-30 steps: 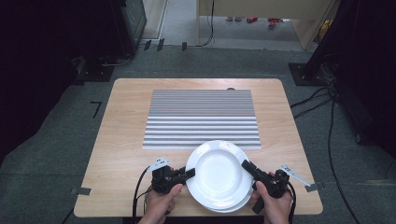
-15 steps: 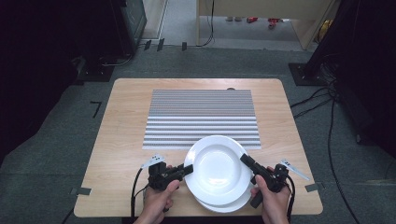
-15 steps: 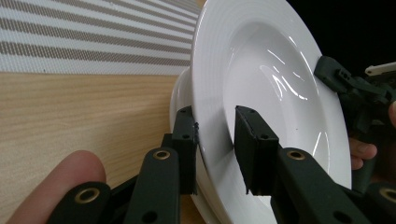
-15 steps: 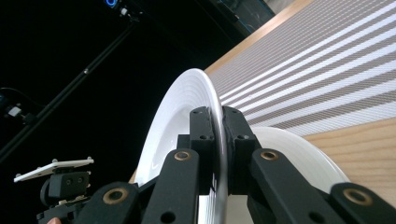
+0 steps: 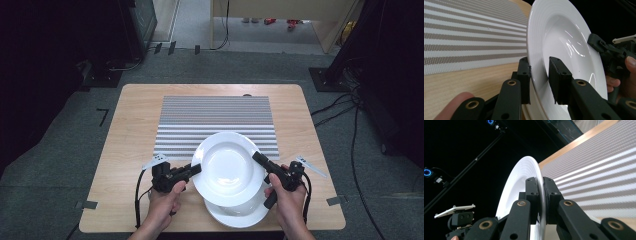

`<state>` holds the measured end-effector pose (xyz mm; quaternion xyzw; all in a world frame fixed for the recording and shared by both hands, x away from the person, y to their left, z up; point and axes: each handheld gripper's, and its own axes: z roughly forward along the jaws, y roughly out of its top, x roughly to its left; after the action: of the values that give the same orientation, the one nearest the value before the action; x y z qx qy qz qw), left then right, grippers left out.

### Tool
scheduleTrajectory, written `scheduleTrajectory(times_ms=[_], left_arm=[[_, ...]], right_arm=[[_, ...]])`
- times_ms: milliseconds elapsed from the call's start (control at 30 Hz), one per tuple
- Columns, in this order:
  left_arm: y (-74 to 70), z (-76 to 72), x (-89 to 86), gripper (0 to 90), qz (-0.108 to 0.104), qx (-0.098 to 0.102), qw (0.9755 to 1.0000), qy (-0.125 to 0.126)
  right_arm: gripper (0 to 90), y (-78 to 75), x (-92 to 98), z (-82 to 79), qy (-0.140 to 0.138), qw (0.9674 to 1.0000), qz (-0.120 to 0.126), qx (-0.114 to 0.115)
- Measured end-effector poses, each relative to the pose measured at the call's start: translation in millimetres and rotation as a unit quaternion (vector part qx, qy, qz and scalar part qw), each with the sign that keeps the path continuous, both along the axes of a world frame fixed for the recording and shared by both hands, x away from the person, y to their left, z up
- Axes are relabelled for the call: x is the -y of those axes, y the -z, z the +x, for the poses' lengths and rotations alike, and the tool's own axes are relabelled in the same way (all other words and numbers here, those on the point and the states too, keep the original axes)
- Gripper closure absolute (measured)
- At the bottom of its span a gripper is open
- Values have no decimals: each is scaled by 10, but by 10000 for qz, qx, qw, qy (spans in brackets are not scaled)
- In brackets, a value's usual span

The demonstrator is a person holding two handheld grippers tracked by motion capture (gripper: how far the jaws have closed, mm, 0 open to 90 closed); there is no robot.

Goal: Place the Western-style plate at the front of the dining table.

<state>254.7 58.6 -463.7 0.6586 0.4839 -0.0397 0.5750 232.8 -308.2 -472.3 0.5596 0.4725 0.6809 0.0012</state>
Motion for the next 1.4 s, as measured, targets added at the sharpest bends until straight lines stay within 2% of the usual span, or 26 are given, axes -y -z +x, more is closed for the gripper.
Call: scheduleTrajectory(times_ms=[200,233,533,700,733,900,933,967,1000,1267,1300,1400], left_arm=[[-87,139,-39,726,33,39,9999,-93],[-112,188,-50,731,8,47,9999,-125],[-180,416,-88,742,-79,22,9996,-266],[-199,595,-97,738,1,-30,9993,-374],[-199,595,-97,737,1,-30,9993,-374],[-229,800,-72,737,114,-32,9985,-527],[-229,800,-72,736,114,-32,9985,-527],[-224,872,-63,736,135,-56,9983,-562],[-224,872,-63,736,135,-56,9983,-562],[-143,1190,-56,733,161,-317,9965,-750],[-143,1190,-56,733,161,-317,9965,-750],[-118,1296,-42,731,182,-397,9959,-792]], right_arm=[[845,-77,-51,152,-49,9999,-82,36],[838,-112,-70,229,-57,9999,-153,40],[827,-201,-115,488,-140,9992,-358,58],[827,-265,-143,694,-219,9987,-462,-22],[827,-265,-143,694,-219,9987,-462,-22],[818,-252,-161,913,-193,9984,-525,-97],[816,-252,-162,945,-190,9982,-550,-122],[815,-251,-165,976,-179,9981,-571,-135],[815,-251,-165,976,-179,9981,-571,-135],[812,-213,-209,1286,-140,9968,-730,-290],[812,-213,-209,1286,-140,9968,-730,-290],[810,-185,-218,1419,-101,9966,-743,-351]])
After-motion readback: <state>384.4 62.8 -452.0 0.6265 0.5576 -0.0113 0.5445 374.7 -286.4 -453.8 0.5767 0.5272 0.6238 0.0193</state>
